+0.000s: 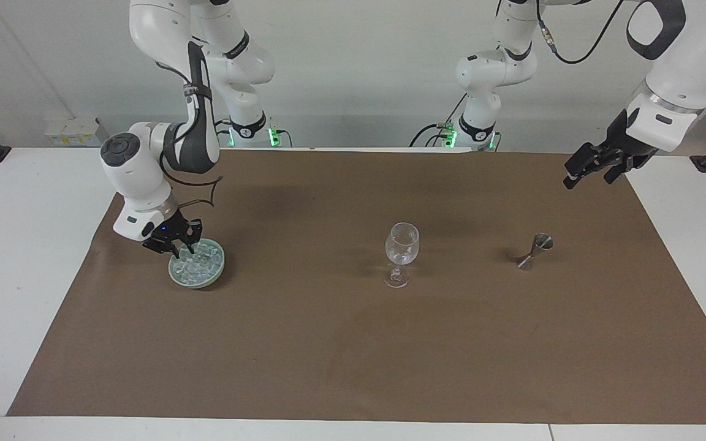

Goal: Pour wine and add ice with both arms
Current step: 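Carry the ice from the tin to the wine glass with the right gripper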

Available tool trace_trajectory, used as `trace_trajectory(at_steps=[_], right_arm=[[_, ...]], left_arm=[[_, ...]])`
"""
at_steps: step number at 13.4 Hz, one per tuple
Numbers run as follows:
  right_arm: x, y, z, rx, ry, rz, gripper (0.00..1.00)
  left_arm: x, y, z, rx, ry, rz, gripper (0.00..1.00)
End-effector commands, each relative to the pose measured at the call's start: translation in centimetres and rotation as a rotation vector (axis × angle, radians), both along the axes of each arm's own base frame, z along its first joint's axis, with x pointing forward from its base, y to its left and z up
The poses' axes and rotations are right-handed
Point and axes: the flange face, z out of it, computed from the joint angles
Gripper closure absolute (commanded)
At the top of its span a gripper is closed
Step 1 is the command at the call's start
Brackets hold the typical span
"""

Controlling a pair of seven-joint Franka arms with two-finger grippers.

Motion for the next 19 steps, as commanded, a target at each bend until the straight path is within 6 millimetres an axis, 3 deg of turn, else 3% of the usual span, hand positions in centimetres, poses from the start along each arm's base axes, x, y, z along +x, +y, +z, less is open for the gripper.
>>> trace_trajectory(at_steps=[1, 4, 6, 8, 12, 15, 19], right_arm=[[-0.1, 3.3, 5.3, 0.001, -0.047, -0.038, 1.00], [-0.5, 7.6, 8.5, 0.022, -0.107, -0.066, 1.00], [-0.1, 12.2, 10.6, 0.054, -0.147, -0.106, 1.00], [0.2, 17.1, 12.6, 0.113, -0.176, -0.187, 1.00], [-0.7, 25.9, 14.8, 0.340, -0.137, -0.392, 1.00], [-0.8, 29.8, 15.4, 0.452, -0.205, -0.465, 1.00], [-3.4, 36.3, 16.5, 0.599, -0.199, -0.482, 1.00]], left_arm=[[-3.4, -0.4, 0.3, 0.039, -0.015, -0.071, 0.00], [-5.1, -0.6, 0.5, 0.045, -0.011, -0.096, 0.00], [-5.1, -0.6, 0.5, 0.044, -0.012, -0.107, 0.00], [-5.1, -2.0, 0.3, 0.042, -0.011, -0.139, 0.00], [-5.1, -3.4, 0.1, 0.041, -0.005, -0.169, 0.00], [-5.2, -3.7, 0.1, 0.037, -0.002, -0.175, 0.00], [-5.1, -3.8, 0.0, 0.036, -0.005, -0.171, 0.00]])
